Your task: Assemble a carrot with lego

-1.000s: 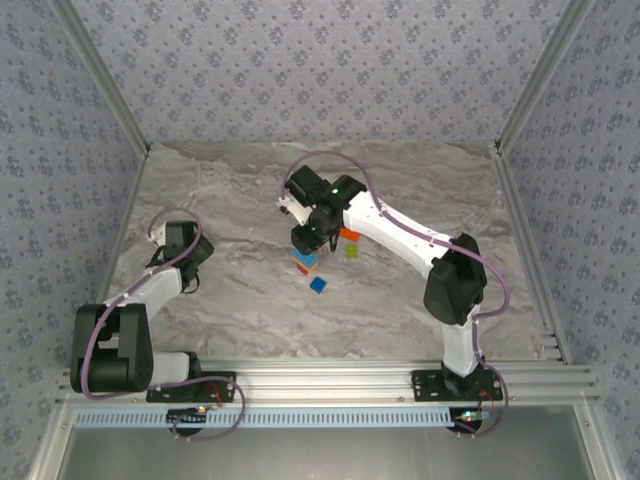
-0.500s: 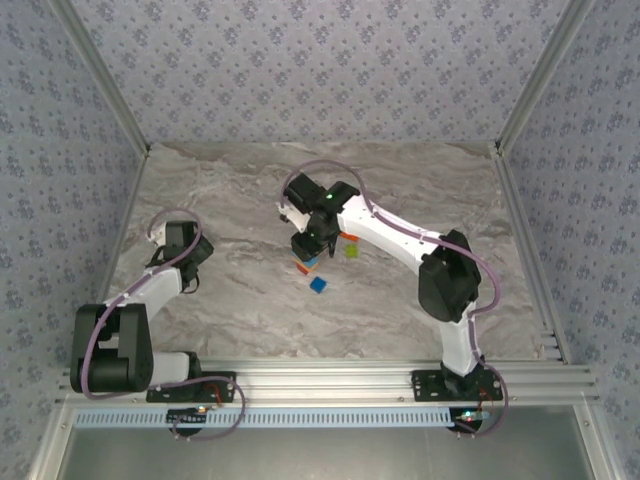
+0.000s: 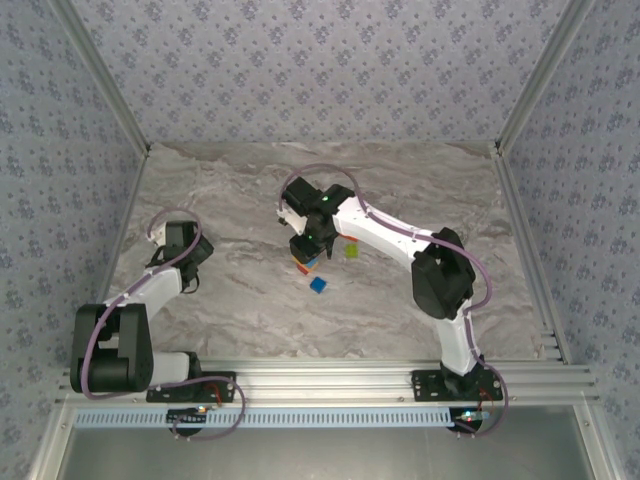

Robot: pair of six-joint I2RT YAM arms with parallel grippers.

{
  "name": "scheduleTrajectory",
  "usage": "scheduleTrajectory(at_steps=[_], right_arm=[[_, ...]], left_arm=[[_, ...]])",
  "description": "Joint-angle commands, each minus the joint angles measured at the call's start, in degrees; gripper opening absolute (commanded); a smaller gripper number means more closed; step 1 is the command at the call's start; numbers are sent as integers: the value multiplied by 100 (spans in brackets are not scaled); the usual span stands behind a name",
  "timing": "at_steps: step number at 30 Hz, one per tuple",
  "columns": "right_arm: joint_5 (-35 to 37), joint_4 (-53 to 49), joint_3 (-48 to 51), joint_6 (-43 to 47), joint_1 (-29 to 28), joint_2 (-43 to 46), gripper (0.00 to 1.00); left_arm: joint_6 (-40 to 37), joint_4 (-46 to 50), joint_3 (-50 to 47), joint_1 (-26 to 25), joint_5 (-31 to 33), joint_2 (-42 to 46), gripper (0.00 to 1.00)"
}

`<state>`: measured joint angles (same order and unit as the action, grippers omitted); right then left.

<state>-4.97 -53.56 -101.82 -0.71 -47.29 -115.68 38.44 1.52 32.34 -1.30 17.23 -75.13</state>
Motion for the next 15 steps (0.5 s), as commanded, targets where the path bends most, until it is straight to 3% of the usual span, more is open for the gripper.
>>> scheduleTrajectory(at_steps=[1,15], right_arm=[[-13,-57,88,71,8,-69,36],[22,-25,214,97,6,-175,36]], left_arm=[[-77,59,165,-41,87,-3,84],[-74,62,172,-39,88,-15,84]])
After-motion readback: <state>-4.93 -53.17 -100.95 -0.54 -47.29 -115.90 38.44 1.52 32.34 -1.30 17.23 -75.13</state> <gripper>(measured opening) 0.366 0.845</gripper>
